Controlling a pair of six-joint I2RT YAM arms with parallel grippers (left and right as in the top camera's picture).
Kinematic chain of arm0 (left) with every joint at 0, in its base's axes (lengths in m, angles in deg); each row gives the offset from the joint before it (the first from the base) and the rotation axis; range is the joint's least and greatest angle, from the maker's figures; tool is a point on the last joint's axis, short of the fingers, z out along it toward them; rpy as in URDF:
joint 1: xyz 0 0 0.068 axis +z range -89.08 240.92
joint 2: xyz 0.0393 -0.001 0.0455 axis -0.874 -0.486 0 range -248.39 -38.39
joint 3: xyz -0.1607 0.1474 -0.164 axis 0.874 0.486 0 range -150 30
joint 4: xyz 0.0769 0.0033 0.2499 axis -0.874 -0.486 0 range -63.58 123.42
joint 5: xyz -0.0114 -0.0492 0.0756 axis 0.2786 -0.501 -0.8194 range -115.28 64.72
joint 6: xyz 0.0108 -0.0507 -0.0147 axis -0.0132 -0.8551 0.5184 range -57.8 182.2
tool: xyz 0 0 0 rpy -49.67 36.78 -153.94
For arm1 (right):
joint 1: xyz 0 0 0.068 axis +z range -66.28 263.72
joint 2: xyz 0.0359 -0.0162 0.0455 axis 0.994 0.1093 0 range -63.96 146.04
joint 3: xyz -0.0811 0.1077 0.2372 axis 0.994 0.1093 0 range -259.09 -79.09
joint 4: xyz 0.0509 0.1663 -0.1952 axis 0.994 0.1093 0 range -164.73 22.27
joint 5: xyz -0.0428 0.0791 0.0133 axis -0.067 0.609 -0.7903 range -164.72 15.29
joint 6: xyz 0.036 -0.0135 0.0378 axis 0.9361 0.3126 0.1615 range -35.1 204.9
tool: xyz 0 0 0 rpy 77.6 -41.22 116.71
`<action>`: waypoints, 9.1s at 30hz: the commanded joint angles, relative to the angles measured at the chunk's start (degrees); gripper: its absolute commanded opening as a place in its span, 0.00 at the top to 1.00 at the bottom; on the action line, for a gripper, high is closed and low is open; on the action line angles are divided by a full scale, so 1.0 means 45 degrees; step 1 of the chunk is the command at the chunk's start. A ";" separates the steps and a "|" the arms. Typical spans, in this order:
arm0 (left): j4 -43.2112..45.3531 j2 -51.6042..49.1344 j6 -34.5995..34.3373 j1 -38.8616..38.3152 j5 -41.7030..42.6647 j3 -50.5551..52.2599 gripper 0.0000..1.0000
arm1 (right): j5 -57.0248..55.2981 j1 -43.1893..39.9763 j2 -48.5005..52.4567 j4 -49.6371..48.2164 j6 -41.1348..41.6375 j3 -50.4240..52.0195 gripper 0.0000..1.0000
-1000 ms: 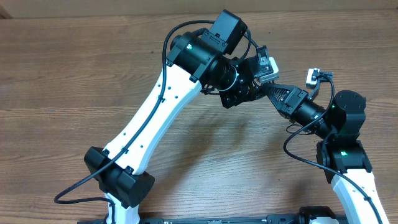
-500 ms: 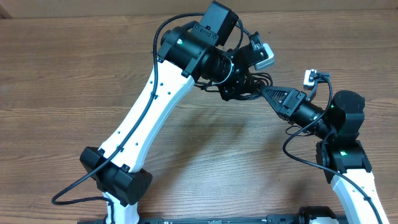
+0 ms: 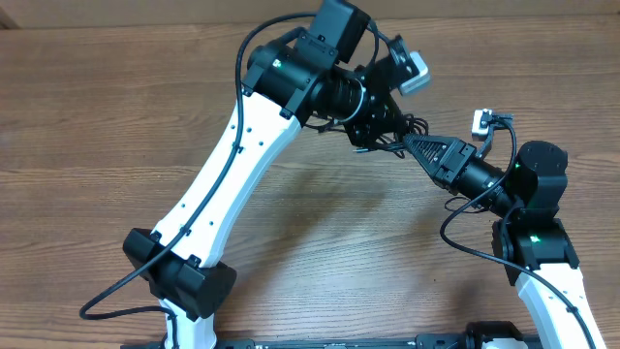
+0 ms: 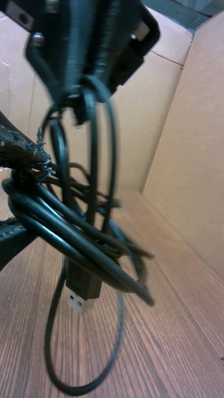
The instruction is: Untangle cables
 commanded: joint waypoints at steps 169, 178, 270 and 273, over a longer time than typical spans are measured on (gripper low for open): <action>0.0316 0.0165 -0.2720 0.0471 0.8859 -0.0447 0.96 | 0.0238 -0.0131 0.0253 0.1049 -1.0151 -0.0024 0.23; 0.0282 0.0165 -0.2715 0.0461 0.8699 -0.0447 0.96 | 0.0063 -0.0131 0.0253 0.1234 -1.0151 -0.0024 0.88; -0.2108 -0.0146 0.0301 0.0073 -0.6397 -0.0199 0.00 | -0.0544 -0.0131 0.0248 0.1904 -0.8412 -0.0024 0.96; -0.2127 -0.0146 0.1307 -0.0112 -0.5911 -0.0199 0.00 | -0.0544 -0.0131 0.0248 0.1899 -0.8412 -0.0024 0.96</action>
